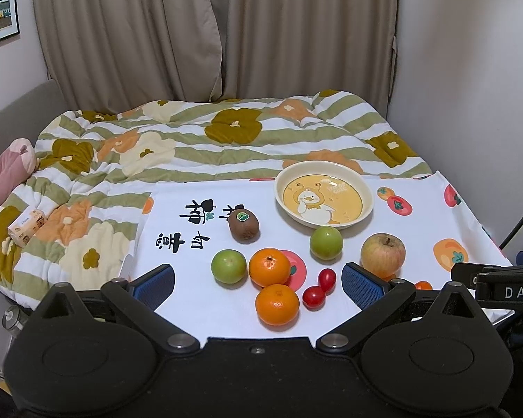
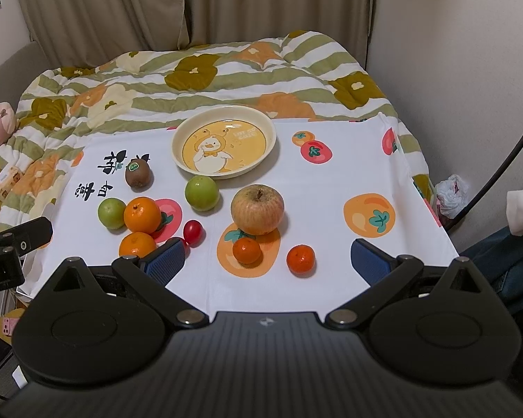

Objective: Organize fruits

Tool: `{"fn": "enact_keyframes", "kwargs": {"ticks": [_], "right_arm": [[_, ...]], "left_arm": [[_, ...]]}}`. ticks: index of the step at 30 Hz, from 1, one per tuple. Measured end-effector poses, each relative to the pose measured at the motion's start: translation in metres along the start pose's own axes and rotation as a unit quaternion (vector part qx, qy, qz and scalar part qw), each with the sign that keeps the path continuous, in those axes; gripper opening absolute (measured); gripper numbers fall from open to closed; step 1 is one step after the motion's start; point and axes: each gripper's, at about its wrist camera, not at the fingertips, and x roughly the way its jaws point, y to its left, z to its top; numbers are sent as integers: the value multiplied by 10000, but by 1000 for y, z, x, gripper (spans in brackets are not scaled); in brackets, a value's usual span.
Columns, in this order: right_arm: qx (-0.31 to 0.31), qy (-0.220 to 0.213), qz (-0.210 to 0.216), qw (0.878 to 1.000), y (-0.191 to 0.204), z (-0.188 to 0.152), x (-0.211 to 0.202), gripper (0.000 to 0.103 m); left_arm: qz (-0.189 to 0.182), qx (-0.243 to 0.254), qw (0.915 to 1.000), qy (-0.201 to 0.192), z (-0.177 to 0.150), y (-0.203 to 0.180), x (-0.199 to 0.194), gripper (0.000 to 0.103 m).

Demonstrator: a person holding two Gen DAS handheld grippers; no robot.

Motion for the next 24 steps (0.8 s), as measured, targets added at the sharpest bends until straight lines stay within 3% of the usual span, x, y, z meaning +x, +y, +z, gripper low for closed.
{"fn": "enact_keyframes", "kwargs": {"ticks": [24], "right_arm": [[10, 23, 25, 10000, 1, -1, 3, 103]], "left_arm": [[-24, -13, 10000, 4, -3, 2, 3, 103]]}}
